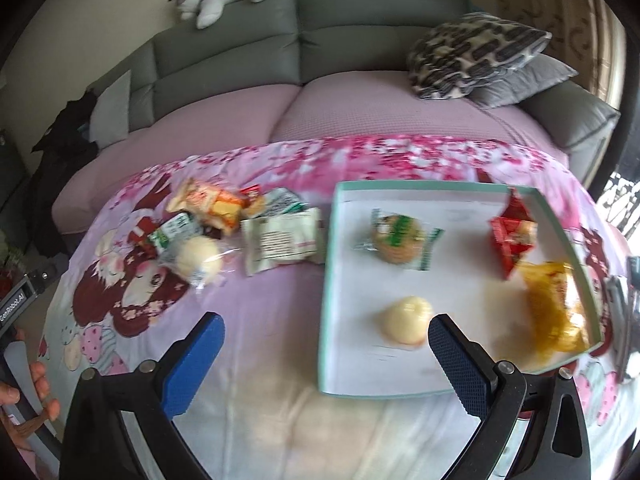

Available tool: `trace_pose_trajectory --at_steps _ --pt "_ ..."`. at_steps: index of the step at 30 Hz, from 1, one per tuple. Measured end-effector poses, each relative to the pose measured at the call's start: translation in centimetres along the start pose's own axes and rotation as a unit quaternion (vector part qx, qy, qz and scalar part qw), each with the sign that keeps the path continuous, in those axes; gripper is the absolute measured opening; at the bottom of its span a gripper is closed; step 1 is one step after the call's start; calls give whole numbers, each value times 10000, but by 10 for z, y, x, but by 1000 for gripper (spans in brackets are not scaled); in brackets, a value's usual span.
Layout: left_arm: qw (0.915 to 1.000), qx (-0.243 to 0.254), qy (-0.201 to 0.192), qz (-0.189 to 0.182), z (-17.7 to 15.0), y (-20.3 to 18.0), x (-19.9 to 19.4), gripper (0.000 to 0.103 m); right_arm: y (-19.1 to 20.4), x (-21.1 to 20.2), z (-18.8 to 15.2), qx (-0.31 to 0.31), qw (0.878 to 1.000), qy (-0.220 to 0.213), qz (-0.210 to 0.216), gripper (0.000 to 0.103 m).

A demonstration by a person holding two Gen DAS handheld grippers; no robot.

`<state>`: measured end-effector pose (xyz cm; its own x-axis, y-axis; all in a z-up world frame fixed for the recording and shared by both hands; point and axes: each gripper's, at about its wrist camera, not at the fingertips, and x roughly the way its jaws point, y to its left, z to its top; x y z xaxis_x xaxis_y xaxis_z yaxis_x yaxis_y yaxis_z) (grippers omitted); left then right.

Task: Organize snacks
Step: 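Move both tools back over the snack pile, then grasp the wrapped cream bun with the right tool while the left grasps the red box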

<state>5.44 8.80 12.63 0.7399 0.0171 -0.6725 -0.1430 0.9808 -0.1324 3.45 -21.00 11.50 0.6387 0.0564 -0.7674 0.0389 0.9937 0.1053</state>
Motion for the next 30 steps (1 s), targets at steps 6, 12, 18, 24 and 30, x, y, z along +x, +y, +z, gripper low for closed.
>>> trace_pose_trajectory --at_steps 6,12,18,24,30 --pt "9998 -180 49 44 0 23 10 101 39 21 4 -228 9992 155 274 103" --pt "9996 -142 211 -85 -4 28 26 101 66 43 5 -414 9974 346 472 103" --pt "9988 34 432 -249 -1 23 48 101 86 64 11 -568 9956 476 568 103" --pt "9966 188 763 -242 12 17 75 101 106 89 22 -815 9932 609 559 103" --pt "9940 353 1011 -204 26 11 106 101 125 113 30 -1181 9889 714 553 103"
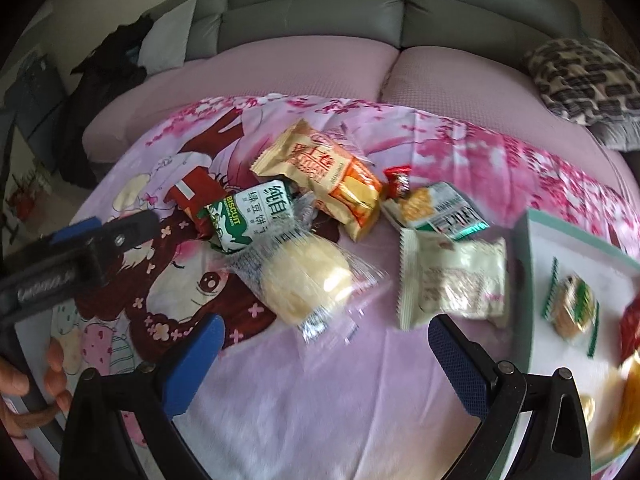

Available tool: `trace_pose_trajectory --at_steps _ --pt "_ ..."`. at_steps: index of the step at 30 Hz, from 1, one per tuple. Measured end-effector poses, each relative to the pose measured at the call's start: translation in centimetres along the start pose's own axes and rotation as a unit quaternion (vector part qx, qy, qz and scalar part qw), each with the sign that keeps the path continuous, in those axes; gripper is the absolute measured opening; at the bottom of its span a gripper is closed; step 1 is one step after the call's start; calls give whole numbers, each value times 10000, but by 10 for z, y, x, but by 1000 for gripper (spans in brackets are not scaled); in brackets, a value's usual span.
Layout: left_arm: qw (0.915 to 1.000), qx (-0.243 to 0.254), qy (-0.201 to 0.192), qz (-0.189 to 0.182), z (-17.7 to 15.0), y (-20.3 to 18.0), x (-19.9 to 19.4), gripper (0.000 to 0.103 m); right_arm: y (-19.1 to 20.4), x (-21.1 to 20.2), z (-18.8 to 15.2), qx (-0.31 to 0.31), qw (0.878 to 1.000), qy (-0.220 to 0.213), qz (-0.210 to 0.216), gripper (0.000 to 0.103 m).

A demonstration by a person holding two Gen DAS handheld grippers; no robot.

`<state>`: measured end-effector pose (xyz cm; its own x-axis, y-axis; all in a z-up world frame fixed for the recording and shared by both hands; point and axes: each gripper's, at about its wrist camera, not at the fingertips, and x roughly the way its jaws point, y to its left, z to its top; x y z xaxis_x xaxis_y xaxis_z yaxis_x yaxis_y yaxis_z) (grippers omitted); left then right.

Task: Organize snacks
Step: 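Grasp the wrapped cream bun with the right tool while the left grasps the red box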

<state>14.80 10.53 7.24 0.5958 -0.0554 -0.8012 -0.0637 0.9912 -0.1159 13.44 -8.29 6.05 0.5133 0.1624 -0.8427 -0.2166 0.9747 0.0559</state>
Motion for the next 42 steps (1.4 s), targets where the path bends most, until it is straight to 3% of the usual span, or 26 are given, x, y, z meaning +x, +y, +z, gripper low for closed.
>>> trace_pose_trajectory --at_steps 9,24,28,33,35,36,38,40,42 --pt "9995 -82 268 -156 30 -5 43 101 12 30 17 -353 9993 111 -13 103" --pt "9984 -87 545 100 44 -13 96 101 8 58 24 -363 9989 279 48 102" --pt "9982 -241 537 76 44 -10 96 100 2 56 24 -242 9993 278 32 90" --pt "9982 -282 519 118 41 -7 91 88 -2 47 22 -108 9996 247 102 73" --pt "9982 -311 515 69 39 -6 87 78 0 42 20 -127 9996 238 105 68" --pt "9982 -316 508 42 38 -6 85 69 1 39 19 -129 9996 247 111 66" --pt "9980 -361 515 2 35 -4 82 67 2 35 17 -139 9995 252 121 63" --pt "9977 -426 521 -48 30 -1 78 51 3 29 14 -130 9995 240 135 62" --pt "9973 -516 518 -51 25 2 72 47 3 21 10 -110 9996 221 159 61"
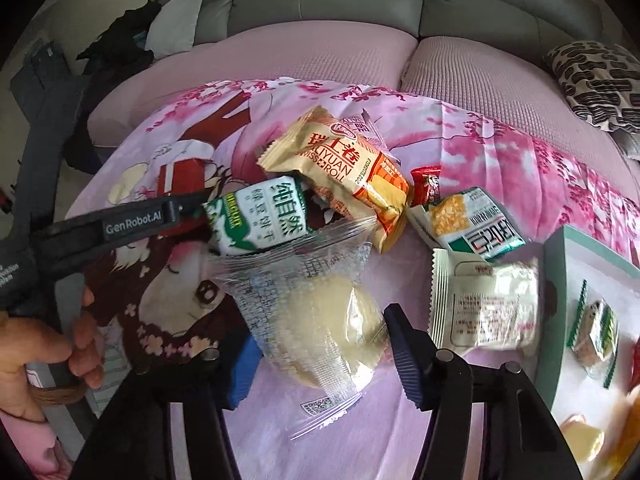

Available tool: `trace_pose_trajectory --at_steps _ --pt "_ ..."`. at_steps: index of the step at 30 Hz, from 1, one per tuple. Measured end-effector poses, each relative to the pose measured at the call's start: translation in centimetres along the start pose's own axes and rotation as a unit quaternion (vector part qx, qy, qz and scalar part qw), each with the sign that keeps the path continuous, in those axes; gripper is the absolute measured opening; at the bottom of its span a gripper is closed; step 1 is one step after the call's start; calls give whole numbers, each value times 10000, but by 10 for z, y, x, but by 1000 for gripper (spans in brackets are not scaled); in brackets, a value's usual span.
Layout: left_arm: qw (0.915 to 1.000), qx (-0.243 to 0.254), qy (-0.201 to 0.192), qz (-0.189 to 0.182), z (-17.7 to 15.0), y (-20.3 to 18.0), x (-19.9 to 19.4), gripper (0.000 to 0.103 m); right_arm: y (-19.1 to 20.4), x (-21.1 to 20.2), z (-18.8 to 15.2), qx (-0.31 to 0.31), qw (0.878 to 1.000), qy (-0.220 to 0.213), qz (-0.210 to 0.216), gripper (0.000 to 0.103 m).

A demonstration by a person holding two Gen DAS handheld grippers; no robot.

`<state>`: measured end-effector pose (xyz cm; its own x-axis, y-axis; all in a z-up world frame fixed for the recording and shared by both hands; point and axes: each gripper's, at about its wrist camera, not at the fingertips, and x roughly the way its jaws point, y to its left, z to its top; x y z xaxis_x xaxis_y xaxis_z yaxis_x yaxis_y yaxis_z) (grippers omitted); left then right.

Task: Organize snacks
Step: 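Grasp the wrapped cream bun with the right tool while the left grasps the red box, then carry the bun and red box over the tray with both tools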

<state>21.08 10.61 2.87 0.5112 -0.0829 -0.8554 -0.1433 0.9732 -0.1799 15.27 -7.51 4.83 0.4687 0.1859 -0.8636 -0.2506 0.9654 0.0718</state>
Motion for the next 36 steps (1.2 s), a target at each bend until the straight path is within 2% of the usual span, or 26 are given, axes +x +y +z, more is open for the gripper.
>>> trace_pose_trajectory --at_steps 13,20,27,36 --pt "9992 -396 53 -100 -52 16 -38 44 2 -52 -36 135 9997 -183 72 61" --pt "9987 -462 23 -226 -79 11 -67 44 -9 -82 -52 319 9989 -341 107 61" --pt "9989 -98 -131 -441 -88 -25 -97 44 -36 -110 -71 636 9966 -510 94 61" --pt "9960 515 -249 -694 -95 -90 -122 44 -91 -138 -96 1109 9911 -731 -75 61"
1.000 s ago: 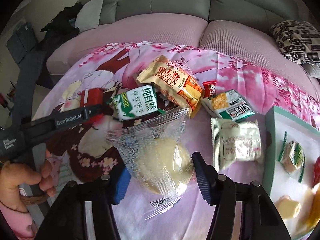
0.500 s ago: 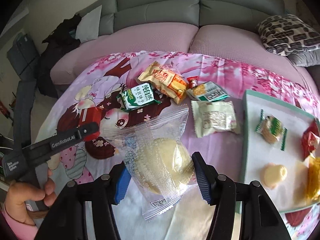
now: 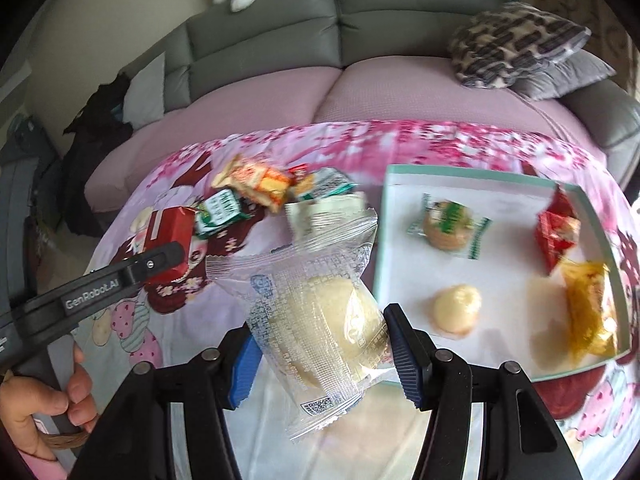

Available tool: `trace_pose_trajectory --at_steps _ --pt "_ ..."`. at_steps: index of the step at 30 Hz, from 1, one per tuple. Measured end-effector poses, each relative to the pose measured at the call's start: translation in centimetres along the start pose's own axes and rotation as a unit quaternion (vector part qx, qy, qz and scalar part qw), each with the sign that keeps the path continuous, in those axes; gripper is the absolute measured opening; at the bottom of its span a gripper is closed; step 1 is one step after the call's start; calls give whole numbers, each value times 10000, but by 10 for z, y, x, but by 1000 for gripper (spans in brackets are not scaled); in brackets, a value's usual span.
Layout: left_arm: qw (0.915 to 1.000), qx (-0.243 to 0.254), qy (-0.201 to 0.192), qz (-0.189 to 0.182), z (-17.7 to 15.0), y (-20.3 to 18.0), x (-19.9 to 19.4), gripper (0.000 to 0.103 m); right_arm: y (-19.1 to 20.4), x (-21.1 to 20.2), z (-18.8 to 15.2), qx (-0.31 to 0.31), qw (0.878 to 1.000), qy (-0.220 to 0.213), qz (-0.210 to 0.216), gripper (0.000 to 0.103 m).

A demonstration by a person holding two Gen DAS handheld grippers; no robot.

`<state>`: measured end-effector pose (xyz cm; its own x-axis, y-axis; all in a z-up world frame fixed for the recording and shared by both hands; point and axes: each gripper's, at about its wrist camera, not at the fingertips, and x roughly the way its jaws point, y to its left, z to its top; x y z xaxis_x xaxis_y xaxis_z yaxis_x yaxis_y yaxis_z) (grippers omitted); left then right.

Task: Organize snacks
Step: 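Carry the bun and red box over the tray with both tools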

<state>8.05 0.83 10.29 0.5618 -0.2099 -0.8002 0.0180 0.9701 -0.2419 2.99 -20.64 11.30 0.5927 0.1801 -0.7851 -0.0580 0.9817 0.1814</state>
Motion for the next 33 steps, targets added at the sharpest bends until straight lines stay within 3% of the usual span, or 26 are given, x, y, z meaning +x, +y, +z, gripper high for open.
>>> trace_pose_trajectory --at_steps 15,28,33 --pt "9949 976 128 -234 -5 -106 15 44 -96 -18 -7 727 9963 -191 -407 61" --pt "9789 1956 409 -428 -10 -190 61 44 -152 -2 -2 1077 9919 -102 -661 61" --pt "9751 2110 501 -459 -9 -203 78 44 -168 8 3 1170 9905 -36 -715 61"
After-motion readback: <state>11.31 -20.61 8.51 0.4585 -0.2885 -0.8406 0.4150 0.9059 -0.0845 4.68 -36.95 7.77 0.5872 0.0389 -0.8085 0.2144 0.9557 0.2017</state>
